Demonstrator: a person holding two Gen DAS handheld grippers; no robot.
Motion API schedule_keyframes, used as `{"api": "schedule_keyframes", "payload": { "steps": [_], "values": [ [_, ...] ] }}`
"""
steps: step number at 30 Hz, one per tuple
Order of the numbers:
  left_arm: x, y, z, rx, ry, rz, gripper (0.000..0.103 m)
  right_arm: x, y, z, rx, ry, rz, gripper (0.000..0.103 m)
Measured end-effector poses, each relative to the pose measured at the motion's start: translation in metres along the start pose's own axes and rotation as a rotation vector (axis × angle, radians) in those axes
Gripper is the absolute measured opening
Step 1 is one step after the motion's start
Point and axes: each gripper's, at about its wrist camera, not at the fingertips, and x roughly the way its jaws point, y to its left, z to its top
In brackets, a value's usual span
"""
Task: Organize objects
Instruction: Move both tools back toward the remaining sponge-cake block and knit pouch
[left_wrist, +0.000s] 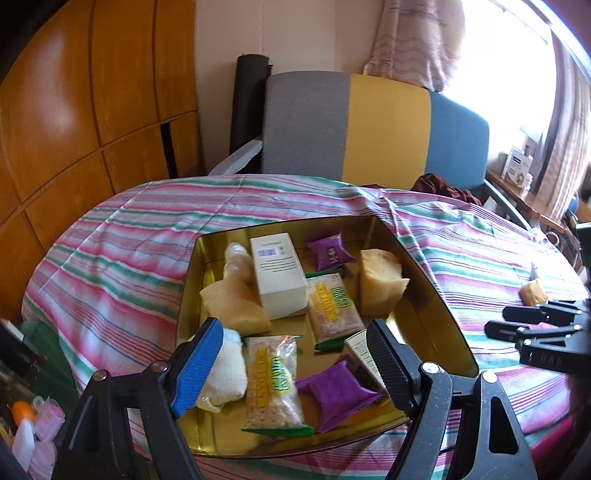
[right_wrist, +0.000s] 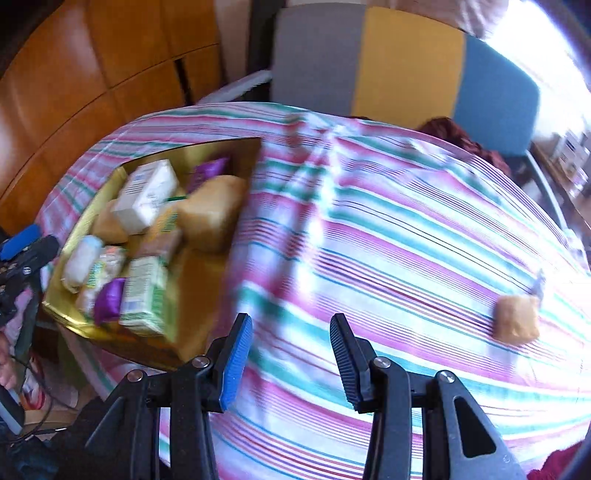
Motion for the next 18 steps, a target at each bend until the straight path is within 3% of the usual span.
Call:
{"api": "schedule_keyframes", "payload": {
  "steps": [10,18],
  "values": [
    [0.002,-0.044,0.014,0.113,-0.011,-0.049,0.081,-0.01,-0.093,-0.014,0.173,0.024,-0.14,0.044],
    [0.008,-0.105,0.029,0.229,-0.021,-0.129,0.081,-0.024,-0.173,-0.028,0.362,0.025,-0.227,0.044]
  ]
}}
